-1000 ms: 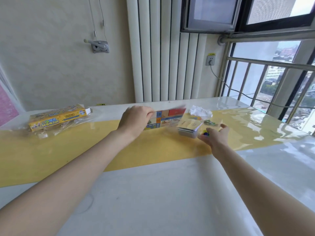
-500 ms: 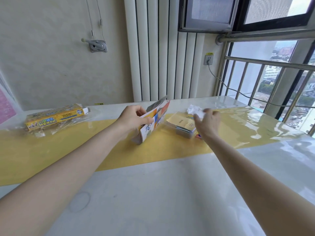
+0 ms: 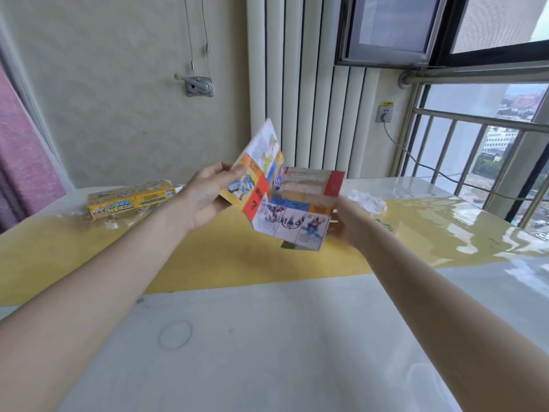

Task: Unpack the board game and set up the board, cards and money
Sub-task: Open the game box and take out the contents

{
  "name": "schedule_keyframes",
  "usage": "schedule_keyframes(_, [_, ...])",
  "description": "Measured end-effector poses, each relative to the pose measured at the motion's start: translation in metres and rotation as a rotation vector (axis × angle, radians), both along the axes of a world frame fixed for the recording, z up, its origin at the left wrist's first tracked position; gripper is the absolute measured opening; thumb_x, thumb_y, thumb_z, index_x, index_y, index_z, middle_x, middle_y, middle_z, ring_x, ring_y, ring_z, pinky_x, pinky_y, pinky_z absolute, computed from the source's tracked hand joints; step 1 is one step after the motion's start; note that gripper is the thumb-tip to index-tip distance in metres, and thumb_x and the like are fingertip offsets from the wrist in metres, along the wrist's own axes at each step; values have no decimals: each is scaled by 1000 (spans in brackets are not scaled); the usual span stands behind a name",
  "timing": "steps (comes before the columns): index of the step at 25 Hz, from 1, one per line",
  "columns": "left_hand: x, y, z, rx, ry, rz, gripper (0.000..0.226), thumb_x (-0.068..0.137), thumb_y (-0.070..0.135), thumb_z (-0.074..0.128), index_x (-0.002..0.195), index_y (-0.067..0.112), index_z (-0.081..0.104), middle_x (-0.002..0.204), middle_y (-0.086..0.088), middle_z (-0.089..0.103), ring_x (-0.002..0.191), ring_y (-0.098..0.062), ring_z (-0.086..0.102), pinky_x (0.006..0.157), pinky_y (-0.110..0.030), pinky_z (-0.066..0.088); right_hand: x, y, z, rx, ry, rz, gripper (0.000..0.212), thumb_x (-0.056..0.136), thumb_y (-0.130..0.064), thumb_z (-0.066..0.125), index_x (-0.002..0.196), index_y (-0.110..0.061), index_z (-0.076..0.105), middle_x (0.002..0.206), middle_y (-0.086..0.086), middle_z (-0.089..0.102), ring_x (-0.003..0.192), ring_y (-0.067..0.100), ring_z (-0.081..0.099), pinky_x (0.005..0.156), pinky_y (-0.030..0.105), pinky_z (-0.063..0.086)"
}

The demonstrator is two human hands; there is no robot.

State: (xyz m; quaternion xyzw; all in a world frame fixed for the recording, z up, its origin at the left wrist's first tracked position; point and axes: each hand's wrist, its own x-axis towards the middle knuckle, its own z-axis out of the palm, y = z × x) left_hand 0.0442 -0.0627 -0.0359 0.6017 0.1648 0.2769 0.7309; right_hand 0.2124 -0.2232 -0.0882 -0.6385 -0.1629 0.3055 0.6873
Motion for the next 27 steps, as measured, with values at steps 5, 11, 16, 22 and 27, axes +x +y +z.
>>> schedule_keyframes(5, [-23, 37, 22, 12, -88, 233, 18, 92, 9, 53, 78, 17, 48, 51, 7, 66, 44, -4, 61, 44, -16, 49, 4, 1, 22, -29, 6, -121, 41, 96, -43, 37, 110, -7, 50, 107, 11, 57, 89, 24, 55, 74, 34, 45])
schedule_keyframes(11, [-16, 35, 47, 288, -26, 119, 17, 86, 16, 63, 75, 22, 51, 56, 11, 65, 50, 0, 59, 50, -16, 44, -24, 17, 47, -110, -467, 233, 49, 86, -28, 62, 130, -13, 47, 126, 5, 55, 113, 17, 52, 98, 31, 37])
schedule_keyframes(16, [-2, 49, 47, 297, 114, 526, 27, 83, 37, 66, 94, 17, 53, 97, -1, 53, 82, -15, 52, 66, -25, 40, -41, 19, 68, 95, -335, 140, 4, 85, -6, 62, 88, -7, 61, 83, 7, 65, 72, 20, 64, 61, 29, 55])
schedule_keyframes(22, [10, 4, -3, 330, 311, 185, 20, 90, 26, 60, 105, 13, 57, 109, -6, 62, 95, -18, 57, 74, -27, 44, -53, 32, 60, 193, -382, 93, 27, 92, -4, 50, 117, -13, 51, 95, 6, 63, 87, 20, 62, 73, 35, 51])
schedule_keyframes(27, [7, 13, 12, 401, 232, 365, 57, 77, 20, 75, 124, -1, 52, 113, -8, 60, 104, -24, 58, 90, -32, 47, -48, 21, 73, 241, -268, 160, 18, 96, -17, 43, 109, -18, 55, 97, 7, 66, 84, 20, 64, 72, 34, 52])
